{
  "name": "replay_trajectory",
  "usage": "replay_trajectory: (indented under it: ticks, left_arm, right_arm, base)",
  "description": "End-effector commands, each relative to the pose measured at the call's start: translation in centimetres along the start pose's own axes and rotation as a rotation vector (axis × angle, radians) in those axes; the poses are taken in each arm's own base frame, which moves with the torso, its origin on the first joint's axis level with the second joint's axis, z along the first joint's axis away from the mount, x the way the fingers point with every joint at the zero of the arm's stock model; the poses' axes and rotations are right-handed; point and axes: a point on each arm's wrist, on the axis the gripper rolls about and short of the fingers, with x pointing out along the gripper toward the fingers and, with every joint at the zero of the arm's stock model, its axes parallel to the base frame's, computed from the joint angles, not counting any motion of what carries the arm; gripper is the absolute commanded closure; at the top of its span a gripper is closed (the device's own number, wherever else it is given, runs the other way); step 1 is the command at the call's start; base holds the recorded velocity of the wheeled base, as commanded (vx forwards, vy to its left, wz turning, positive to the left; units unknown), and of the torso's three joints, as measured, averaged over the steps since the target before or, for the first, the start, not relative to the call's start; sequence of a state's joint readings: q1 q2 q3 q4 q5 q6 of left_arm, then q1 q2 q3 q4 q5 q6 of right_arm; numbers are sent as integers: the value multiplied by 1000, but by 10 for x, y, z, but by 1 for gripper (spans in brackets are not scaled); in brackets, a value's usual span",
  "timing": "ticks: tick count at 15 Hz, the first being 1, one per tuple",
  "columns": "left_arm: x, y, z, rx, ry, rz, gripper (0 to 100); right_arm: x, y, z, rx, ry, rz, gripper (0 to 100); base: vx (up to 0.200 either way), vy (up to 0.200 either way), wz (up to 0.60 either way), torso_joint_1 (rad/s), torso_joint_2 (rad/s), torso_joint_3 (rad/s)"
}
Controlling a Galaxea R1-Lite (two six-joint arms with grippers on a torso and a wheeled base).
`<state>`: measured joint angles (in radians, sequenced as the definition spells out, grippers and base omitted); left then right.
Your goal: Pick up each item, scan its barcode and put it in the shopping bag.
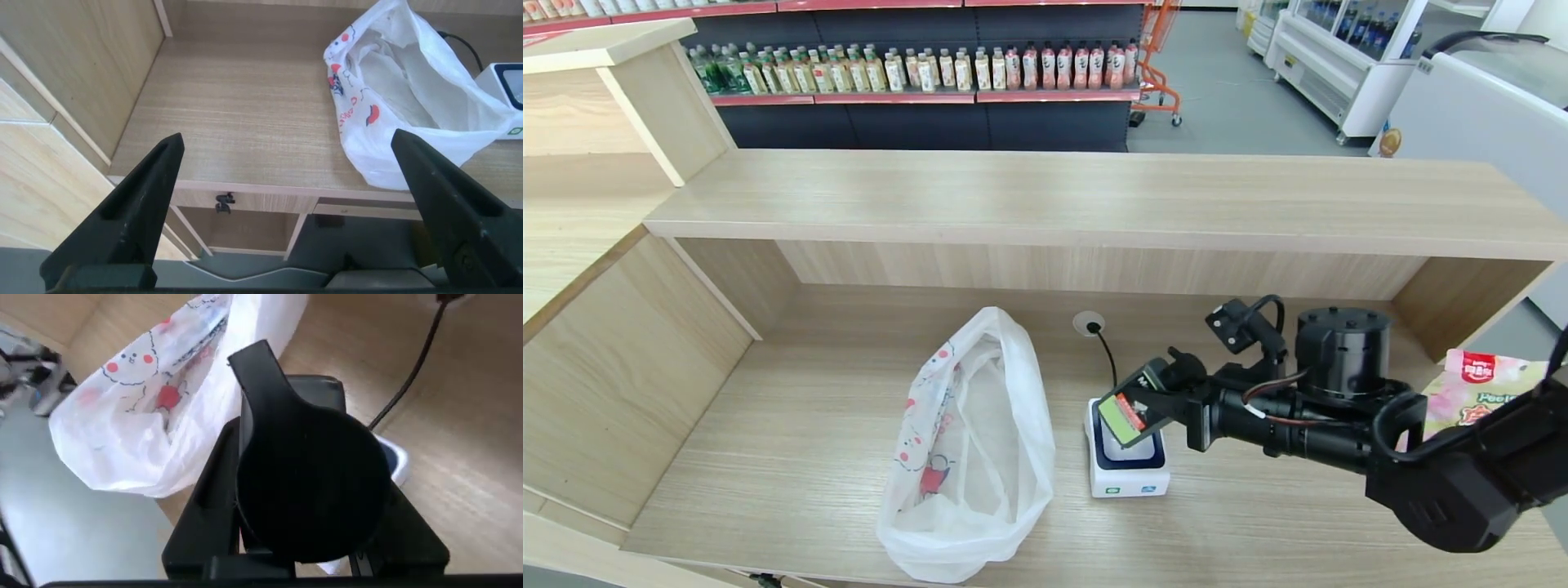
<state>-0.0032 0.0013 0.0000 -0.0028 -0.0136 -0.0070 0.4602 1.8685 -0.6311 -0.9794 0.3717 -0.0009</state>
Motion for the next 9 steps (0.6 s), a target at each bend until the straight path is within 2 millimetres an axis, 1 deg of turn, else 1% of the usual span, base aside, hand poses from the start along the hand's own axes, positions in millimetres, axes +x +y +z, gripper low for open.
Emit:
replay_trajectory:
  ticks: [1, 2, 3, 5, 6, 9]
  left_arm:
    - [0, 0, 0, -1, 0, 0, 0]
    - [0, 0, 0, -1, 0, 0, 0]
    - [0, 0, 0, -1, 0, 0, 0]
    - [0, 0, 0, 1, 0, 0, 0]
    - [0, 0, 0, 1, 0, 0, 0]
    - [0, 0, 0, 1, 0, 0, 0]
  right_arm:
    - [-28, 5, 19, -113, -67, -111, 100]
    - [-31, 7, 22, -121, -77, -150, 100]
    - [-34, 12, 26, -127, -91, -149, 100]
    - [-31, 12, 27, -131, -97, -145, 100]
    - [-29, 13, 28, -131, -100, -138, 100]
    - [-19, 17, 31, -135, -107, -83, 100]
  base:
    - [0, 0, 0, 0, 0, 0]
    - [0, 0, 0, 0, 0, 0]
    - [0, 0, 0, 0, 0, 0]
    - [0, 0, 0, 0, 0, 0]
    - [0, 200, 0, 2, 7, 7]
    - [-200, 200, 0, 3, 2, 4]
